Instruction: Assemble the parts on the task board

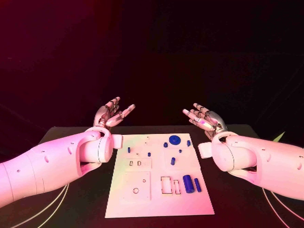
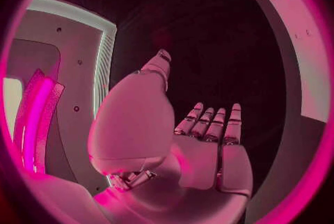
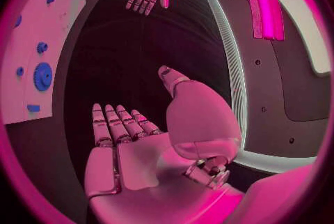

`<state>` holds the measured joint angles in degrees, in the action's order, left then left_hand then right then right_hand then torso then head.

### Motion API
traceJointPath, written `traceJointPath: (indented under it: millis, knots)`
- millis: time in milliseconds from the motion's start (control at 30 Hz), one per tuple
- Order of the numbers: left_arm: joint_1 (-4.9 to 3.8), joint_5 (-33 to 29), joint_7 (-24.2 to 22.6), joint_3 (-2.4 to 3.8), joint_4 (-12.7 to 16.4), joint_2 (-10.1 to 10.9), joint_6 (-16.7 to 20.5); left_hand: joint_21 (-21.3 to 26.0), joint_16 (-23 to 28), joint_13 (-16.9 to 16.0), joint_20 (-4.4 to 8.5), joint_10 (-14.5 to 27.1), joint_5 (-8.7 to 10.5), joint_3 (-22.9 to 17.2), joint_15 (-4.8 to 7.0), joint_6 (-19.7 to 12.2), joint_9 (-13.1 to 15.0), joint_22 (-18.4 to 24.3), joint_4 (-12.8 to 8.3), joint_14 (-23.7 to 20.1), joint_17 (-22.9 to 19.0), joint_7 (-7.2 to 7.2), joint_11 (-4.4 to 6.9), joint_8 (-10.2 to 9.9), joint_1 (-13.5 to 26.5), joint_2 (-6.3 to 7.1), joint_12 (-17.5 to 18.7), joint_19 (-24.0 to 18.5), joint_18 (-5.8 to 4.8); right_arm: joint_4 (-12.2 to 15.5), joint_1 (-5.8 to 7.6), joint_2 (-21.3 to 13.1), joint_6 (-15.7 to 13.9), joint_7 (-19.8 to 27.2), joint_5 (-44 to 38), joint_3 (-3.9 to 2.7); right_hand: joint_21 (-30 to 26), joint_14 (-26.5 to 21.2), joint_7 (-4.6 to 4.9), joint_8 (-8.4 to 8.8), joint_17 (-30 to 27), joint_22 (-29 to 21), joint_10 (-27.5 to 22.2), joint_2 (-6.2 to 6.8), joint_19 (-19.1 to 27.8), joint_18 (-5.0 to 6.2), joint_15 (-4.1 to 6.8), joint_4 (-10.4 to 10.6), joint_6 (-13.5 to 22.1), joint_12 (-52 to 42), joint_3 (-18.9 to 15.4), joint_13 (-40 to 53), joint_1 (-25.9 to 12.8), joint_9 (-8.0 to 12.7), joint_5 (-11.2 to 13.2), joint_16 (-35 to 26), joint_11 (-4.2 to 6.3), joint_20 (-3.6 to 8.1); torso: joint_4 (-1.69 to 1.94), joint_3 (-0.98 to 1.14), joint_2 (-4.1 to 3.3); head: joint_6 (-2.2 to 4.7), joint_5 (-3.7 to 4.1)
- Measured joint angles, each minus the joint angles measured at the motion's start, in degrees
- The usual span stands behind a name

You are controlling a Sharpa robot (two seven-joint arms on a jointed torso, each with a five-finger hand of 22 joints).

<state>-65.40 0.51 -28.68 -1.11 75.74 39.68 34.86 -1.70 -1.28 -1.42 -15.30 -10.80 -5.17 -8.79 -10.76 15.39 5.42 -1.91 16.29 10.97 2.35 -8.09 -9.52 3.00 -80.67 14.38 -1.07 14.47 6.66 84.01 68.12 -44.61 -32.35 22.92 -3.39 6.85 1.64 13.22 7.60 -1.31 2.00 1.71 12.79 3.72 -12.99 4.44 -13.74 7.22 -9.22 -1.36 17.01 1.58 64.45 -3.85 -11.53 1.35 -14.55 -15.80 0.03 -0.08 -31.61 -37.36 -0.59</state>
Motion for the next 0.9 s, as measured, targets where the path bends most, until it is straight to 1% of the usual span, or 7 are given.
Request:
traceJointPath:
  millis: [200, 333, 467, 567, 667, 733, 900]
  knots:
    - [-0.17, 0.45, -0.02, -0.06, -0.64, -0.22, -2.50, 0.00, -0.24, -0.17, -0.90, -0.93, -0.35, -0.17, -0.74, 1.37, 0.34, -0.11, 0.81, 0.74, 0.21, -0.10, -0.52, 0.34, -3.08, 0.41, -0.25, 0.48, 0.00, -1.67, 2.13, 0.04, 6.86, -3.07, -2.55, 1.75, 0.35, 1.34, 0.16, -0.37, 0.26, 0.27, 1.44, 0.30, -0.82, 0.00, -0.73, -0.67, -1.33, -0.28, 0.90, 0.14, 2.19, -0.38, -0.25, 0.46, -0.74, -0.82, 0.00, 0.00, 0.00, -0.01, -0.01]
    - [-0.17, 0.63, -0.02, -0.08, -0.48, 0.01, -3.37, -1.84, -2.18, -0.84, -1.44, -7.26, 0.20, -3.08, -1.86, 6.01, 1.60, -0.99, 0.78, 7.47, 1.63, -0.38, -2.72, 1.93, -3.59, -2.62, -1.64, 5.21, 1.32, -2.37, 2.75, 0.11, 10.05, -4.50, -4.10, 2.15, 1.29, 6.09, 0.34, -1.36, 0.94, 0.69, 5.90, 0.44, -3.78, 0.66, -0.60, -1.81, -4.82, -1.00, 1.98, 0.56, 4.62, -1.30, -0.25, 1.63, -0.68, -0.84, 0.00, 0.00, 0.00, -0.01, -0.01]
    - [-0.27, 0.90, -0.05, -0.06, 1.70, 3.37, -4.73, -4.14, -3.52, -1.08, -1.38, -12.98, 0.53, -5.34, -2.57, 10.51, 2.65, -1.99, 0.54, 13.62, 2.66, -0.79, -3.32, 3.37, -3.86, -4.51, -1.81, 12.18, 1.32, -5.02, 3.71, 0.02, 10.06, -4.64, -11.01, 2.17, 3.41, 15.58, 0.82, -3.48, 2.33, 1.58, 15.53, 1.16, -11.18, 2.02, 0.14, -3.91, -11.90, -2.34, 2.85, 1.14, 7.17, -3.11, -0.24, 3.81, -0.21, -0.81, 0.13, -0.15, -0.51, -0.37, 0.49]
    - [-0.26, 0.94, -0.08, -0.07, 2.79, 4.01, -5.18, -6.82, -5.04, -1.40, -1.35, -18.23, 0.78, -6.68, -2.27, 14.13, 3.49, -3.01, 0.29, 20.22, 3.75, -1.06, -3.55, 4.57, -4.44, -5.09, -2.03, 20.42, 1.32, -5.04, 4.22, -0.09, 9.70, -4.66, -16.10, 2.09, 5.16, 22.50, 1.24, -5.01, 3.22, 2.16, 22.88, 1.84, -17.55, 2.72, 0.95, -5.07, -17.33, -2.87, 3.65, 1.51, 8.54, -4.33, -0.45, 5.34, 0.37, -0.81, 0.34, -0.25, -1.02, -0.51, 0.82]
    - [-0.30, 1.06, -0.12, -0.07, 4.31, 4.17, -5.72, -9.13, -7.36, -1.99, -1.30, -28.03, 1.02, -8.17, -1.44, 18.65, 4.44, -3.64, 0.06, 29.80, 5.48, -1.55, -3.92, 6.02, -4.39, -5.65, -3.38, 26.14, 1.32, -4.98, 4.60, -0.25, 9.42, -4.93, -20.78, 2.15, 6.64, 28.32, 1.74, -6.48, 3.90, 2.55, 28.96, 2.30, -22.79, 3.57, 1.85, -5.95, -22.88, -3.17, 4.52, 1.76, 9.81, -5.46, -0.44, 6.65, 1.11, -0.74, 0.60, -0.29, -1.51, -0.54, 1.14]
    - [-0.43, 1.12, -0.13, -0.01, 4.90, 4.48, -5.98, -10.54, -8.54, -2.30, -1.25, -34.48, 1.02, -8.98, -0.79, 22.25, 5.20, -3.91, -0.28, 33.74, 6.39, -2.03, -3.84, 7.12, -4.39, -5.65, -3.93, 29.01, 2.78, -5.07, 4.99, -0.24, 9.29, -5.25, -23.50, 2.16, 7.58, 32.05, 2.31, -7.57, 4.30, 2.74, 32.80, 2.72, -26.12, 4.46, 2.55, -6.62, -26.98, -3.17, 5.19, 1.84, 10.47, -6.19, -0.44, 7.50, 1.69, -0.59, 0.87, -0.36, -1.89, -0.51, 1.35]
    - [-0.94, 1.31, -0.13, 0.19, 6.23, 5.16, -6.43, -11.99, -10.03, -2.32, -0.81, -38.02, 1.02, -9.97, 0.35, 26.49, 5.97, -4.13, -0.80, 38.02, 7.96, -2.84, -2.98, 8.34, -4.39, -5.65, -3.93, 31.72, 2.80, -5.46, 6.05, -0.17, 8.98, -6.54, -31.02, 2.11, 9.24, 38.63, 3.34, -8.88, 5.02, 2.96, 39.00, 3.46, -31.90, 4.65, 4.01, -7.50, -33.36, -3.39, 6.89, 1.92, 11.21, -6.98, -0.44, 9.08, 2.83, 0.13, 1.52, -0.49, -2.69, -0.51, 1.86]
